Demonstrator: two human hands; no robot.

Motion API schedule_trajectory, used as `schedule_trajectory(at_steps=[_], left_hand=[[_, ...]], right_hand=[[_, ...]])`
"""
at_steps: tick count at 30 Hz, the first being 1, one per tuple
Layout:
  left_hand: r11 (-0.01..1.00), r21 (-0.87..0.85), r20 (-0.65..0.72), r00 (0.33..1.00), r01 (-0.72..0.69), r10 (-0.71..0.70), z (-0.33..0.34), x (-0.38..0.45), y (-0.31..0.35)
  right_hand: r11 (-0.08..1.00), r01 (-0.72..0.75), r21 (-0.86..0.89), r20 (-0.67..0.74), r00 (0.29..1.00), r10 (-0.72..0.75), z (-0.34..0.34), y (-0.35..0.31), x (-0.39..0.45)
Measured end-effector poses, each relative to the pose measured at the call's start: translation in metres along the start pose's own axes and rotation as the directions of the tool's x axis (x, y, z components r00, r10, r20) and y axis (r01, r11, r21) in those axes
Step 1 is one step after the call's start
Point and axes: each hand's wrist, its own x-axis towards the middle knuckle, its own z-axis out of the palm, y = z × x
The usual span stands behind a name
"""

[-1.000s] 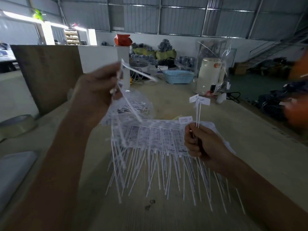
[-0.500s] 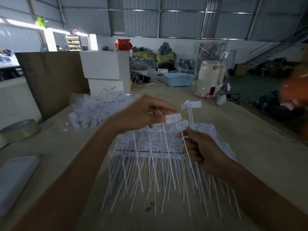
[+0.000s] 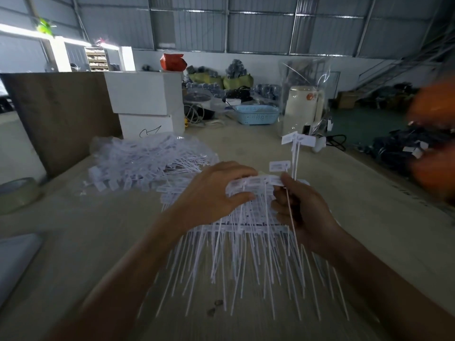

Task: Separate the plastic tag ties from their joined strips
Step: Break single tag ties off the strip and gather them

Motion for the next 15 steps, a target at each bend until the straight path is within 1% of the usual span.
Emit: schedule_trajectory(at_steps=[2,5,7,10,12,15], left_hand=[[0.996,0.081,-0.073,0.997,0.026,-0.02,0.005,-0.007,0.0],[0.976,0.21,-0.192,0.977,-0.048,0.089,0.008,-0.013,0.003],[0.944,0.321,-0.22,0.963,-0.078,0.155,0.008,-0.015,0.005],[0.908,0.411,-0.271,0.94,-0.082,0.208,0.006,-0.014,0.01],[0.896,0.437,-0.28,0.934,-0.083,0.224,0.006,-0.014,0.013],[0.892,0.445,-0.261,0.943,-0.074,0.209,0.006,-0.014,0.016]], right_hand=[[1.0,-0.029,-0.007,-0.002,1.0,0.029,-0.001,0.004,0.0],[0.998,-0.051,-0.028,-0.01,0.999,0.051,0.0,0.007,0.001],[0.998,-0.04,-0.052,0.0,0.999,0.04,0.001,0.004,0.001],[0.995,-0.033,-0.099,0.03,0.999,0.036,0.001,0.0,-0.002],[0.995,-0.022,-0.102,0.065,0.998,0.028,0.001,-0.001,-0.004],[0.998,-0.011,-0.067,0.081,0.997,0.017,0.002,-0.002,-0.004]])
